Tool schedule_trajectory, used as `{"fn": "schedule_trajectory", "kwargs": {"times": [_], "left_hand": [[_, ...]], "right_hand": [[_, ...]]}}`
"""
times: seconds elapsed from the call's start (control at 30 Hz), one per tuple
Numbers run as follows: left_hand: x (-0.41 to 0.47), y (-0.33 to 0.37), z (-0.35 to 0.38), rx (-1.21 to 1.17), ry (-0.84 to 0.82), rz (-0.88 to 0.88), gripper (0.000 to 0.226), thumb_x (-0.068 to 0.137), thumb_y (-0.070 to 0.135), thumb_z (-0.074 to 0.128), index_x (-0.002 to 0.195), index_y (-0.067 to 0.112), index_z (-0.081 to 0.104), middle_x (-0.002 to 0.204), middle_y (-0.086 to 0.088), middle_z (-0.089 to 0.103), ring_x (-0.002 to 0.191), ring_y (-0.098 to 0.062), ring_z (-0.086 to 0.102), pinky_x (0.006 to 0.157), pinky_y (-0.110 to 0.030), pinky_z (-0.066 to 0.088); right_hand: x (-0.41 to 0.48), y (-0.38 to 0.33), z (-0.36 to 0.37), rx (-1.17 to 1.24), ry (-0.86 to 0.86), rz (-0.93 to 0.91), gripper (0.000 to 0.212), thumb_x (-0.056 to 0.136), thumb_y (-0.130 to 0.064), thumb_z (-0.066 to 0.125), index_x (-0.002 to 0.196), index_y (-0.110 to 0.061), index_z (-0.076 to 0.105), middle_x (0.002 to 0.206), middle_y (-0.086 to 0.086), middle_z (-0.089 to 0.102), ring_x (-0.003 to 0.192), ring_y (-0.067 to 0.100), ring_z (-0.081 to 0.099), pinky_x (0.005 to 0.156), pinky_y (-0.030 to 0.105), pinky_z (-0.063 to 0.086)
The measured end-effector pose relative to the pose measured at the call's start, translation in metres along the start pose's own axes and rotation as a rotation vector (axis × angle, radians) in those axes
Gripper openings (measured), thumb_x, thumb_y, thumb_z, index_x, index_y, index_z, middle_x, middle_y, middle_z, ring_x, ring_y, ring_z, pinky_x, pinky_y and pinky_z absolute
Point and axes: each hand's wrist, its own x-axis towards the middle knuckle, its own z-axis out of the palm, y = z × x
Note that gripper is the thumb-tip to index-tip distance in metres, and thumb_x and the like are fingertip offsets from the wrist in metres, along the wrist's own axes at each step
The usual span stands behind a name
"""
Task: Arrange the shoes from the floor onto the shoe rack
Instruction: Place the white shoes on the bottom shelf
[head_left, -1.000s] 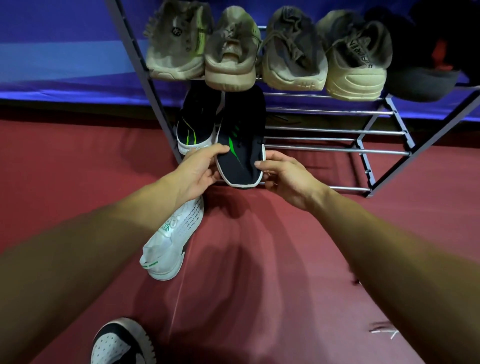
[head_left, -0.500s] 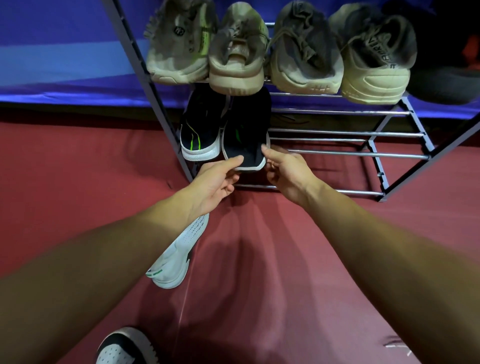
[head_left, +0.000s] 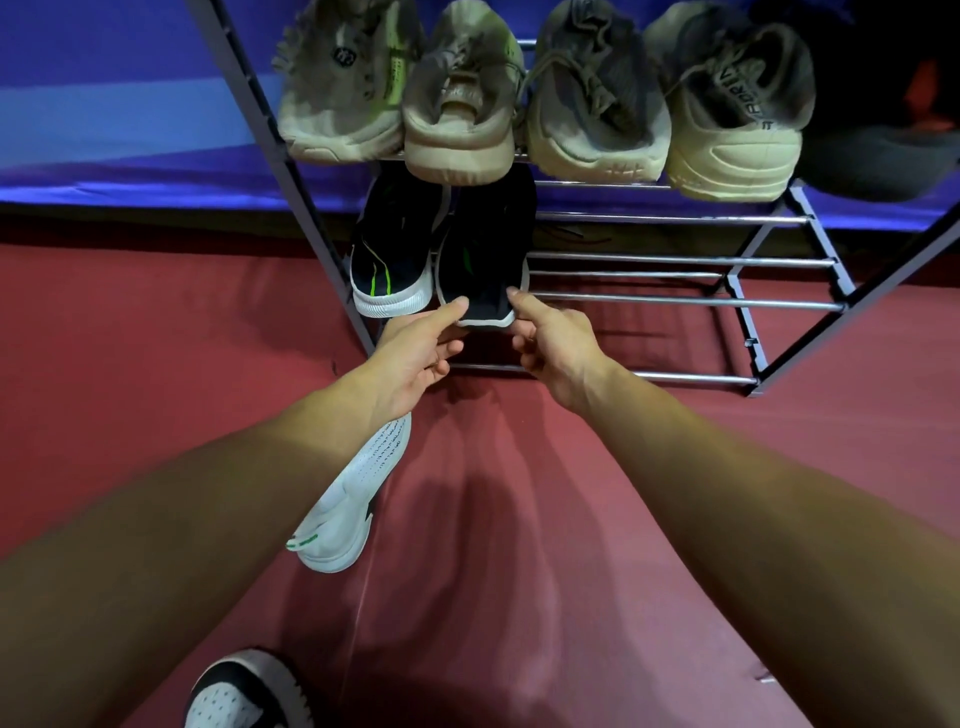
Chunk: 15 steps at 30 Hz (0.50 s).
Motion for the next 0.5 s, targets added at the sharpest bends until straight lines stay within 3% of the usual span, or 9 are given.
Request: {"fn": "schedule_trajectory", "kwargs": {"times": [0.07,0.13,0.37,0.43,0.5], "left_hand": [[-0.003,-0.002,-0.007,0.024,0.001,0.001,0.018,0.086,0.037,0.075,0.093,0.021,0.072,0.083,0.005,0.067,0.071,-0.009,0.057,0.059,-0.021,0.036],[-0.007,-0.005,-0.014,0.056,0.011,0.001,0.02,0.087,0.038,0.074,0.094,0.019,0.075,0.083,0.005,0.066,0.072,-0.009,0.056,0.06,-0.021,0.036],[-0.024,-0.022,-0.055,0.209,0.075,-0.035,0.027,0.092,0.029,0.069,0.105,0.007,0.074,0.082,0.003,0.066,0.073,-0.009,0.058,0.06,-0.02,0.038],[-0.026,-0.033,-0.072,0.342,0.119,-0.074,0.021,0.09,0.026,0.069,0.1,0.008,0.073,0.084,0.0,0.066,0.069,-0.009,0.058,0.055,-0.019,0.037],[-0.028,-0.047,-0.092,0.484,0.172,-0.12,0.016,0.09,0.025,0.069,0.094,0.01,0.072,0.084,-0.001,0.067,0.06,-0.008,0.055,0.045,-0.017,0.034]], "right_hand": [[-0.005,0.004,0.002,-0.025,0.011,0.015,0.046,0.088,-0.047,0.07,0.108,-0.006,0.072,0.085,0.0,0.073,0.058,0.006,0.052,0.053,0.022,0.038],[-0.009,0.008,0.004,-0.034,0.022,0.035,0.042,0.088,-0.05,0.068,0.104,-0.011,0.071,0.093,0.003,0.079,0.06,0.007,0.054,0.053,0.022,0.039],[-0.035,0.032,0.015,-0.235,0.031,-0.067,0.061,0.094,-0.062,0.05,0.1,-0.005,0.072,0.084,0.011,0.078,0.058,0.011,0.055,0.06,0.024,0.041],[-0.041,0.041,0.021,-0.269,0.008,-0.06,0.062,0.095,-0.059,0.051,0.096,-0.001,0.071,0.081,0.013,0.075,0.052,0.008,0.053,0.054,0.02,0.042],[-0.048,0.05,0.028,-0.331,-0.047,-0.029,0.049,0.096,-0.051,0.056,0.091,-0.003,0.066,0.078,0.012,0.065,0.046,0.008,0.05,0.043,0.012,0.039]]}}
